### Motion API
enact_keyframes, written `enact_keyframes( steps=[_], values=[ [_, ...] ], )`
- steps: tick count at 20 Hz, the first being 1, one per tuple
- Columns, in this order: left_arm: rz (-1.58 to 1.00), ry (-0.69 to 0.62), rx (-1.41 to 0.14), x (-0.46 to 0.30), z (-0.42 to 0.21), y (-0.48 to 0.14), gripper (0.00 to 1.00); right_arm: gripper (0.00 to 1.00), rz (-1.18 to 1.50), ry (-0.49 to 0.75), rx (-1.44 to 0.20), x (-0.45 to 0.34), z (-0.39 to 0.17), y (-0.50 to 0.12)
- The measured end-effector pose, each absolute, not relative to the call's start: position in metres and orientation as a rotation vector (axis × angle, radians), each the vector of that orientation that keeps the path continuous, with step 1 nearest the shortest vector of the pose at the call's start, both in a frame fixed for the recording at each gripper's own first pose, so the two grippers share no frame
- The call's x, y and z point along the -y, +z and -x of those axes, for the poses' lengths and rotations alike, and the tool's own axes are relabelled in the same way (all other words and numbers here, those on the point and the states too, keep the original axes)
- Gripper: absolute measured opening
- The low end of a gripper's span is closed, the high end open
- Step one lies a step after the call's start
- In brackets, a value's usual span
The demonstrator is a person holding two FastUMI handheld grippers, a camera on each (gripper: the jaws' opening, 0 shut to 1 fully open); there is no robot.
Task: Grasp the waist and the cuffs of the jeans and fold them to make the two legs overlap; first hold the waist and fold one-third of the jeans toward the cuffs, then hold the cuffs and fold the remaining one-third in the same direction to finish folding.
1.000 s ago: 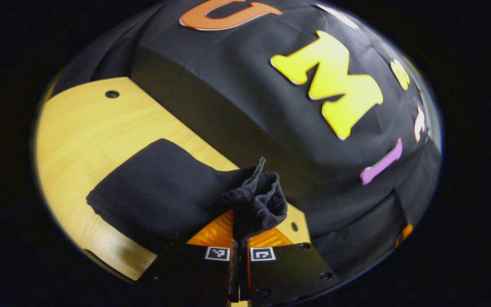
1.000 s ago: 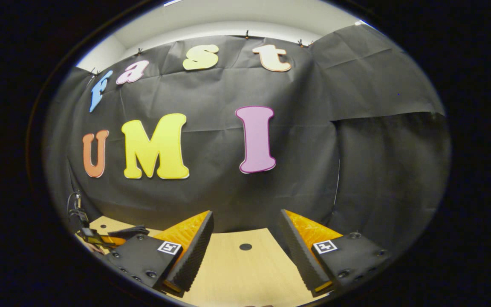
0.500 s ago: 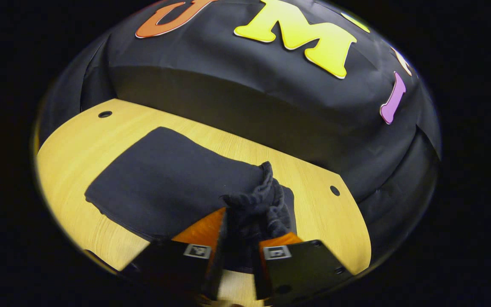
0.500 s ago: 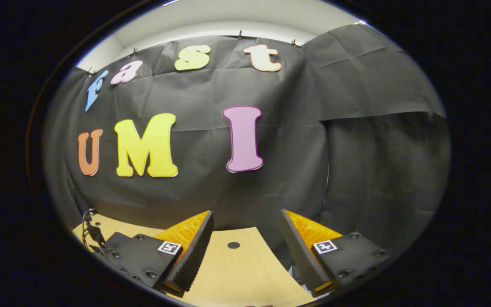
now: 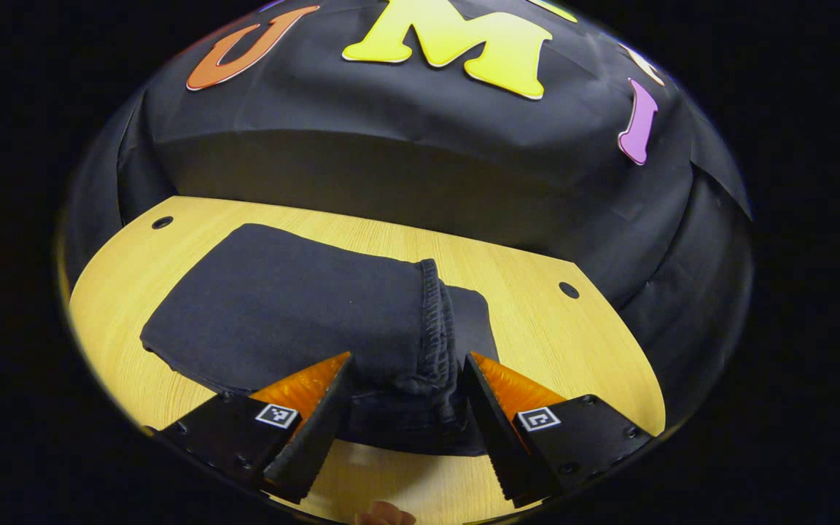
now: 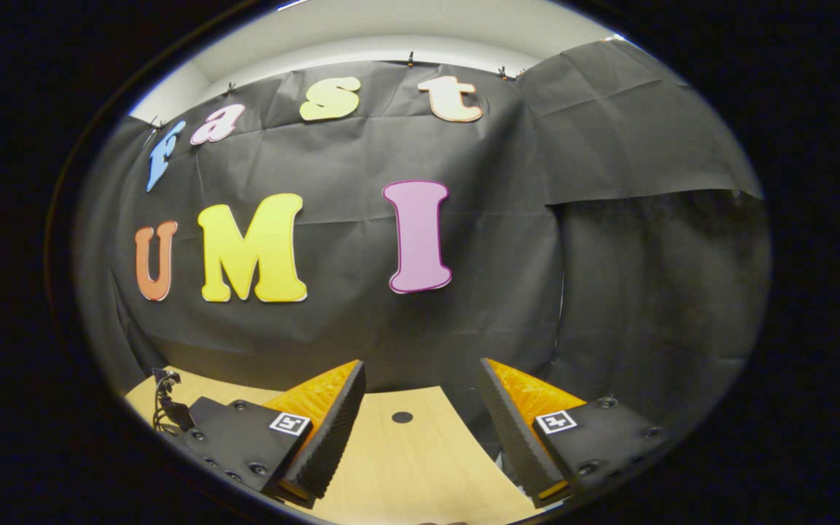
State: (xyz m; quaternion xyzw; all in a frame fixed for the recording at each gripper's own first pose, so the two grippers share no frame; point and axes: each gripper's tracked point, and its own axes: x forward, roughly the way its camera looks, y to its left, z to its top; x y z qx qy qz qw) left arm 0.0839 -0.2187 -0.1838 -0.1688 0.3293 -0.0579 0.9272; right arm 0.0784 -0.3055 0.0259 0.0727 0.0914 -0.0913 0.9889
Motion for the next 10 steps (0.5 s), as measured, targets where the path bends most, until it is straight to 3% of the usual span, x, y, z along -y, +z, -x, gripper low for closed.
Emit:
enact_keyframes(
  steps=[5,10],
  values=[
    [0.358,-0.137,-0.606,0.208,-0.065,-0.154,0.98,0.94,-0.151,-0.159,-0.186,0.286,-0.069,0.032],
    [0.289,-0.08,-0.492,0.143,-0.053,-0.112,0.99,0.96,-0.146,-0.11,-0.197,0.249,-0.073,0.02]
  ],
)
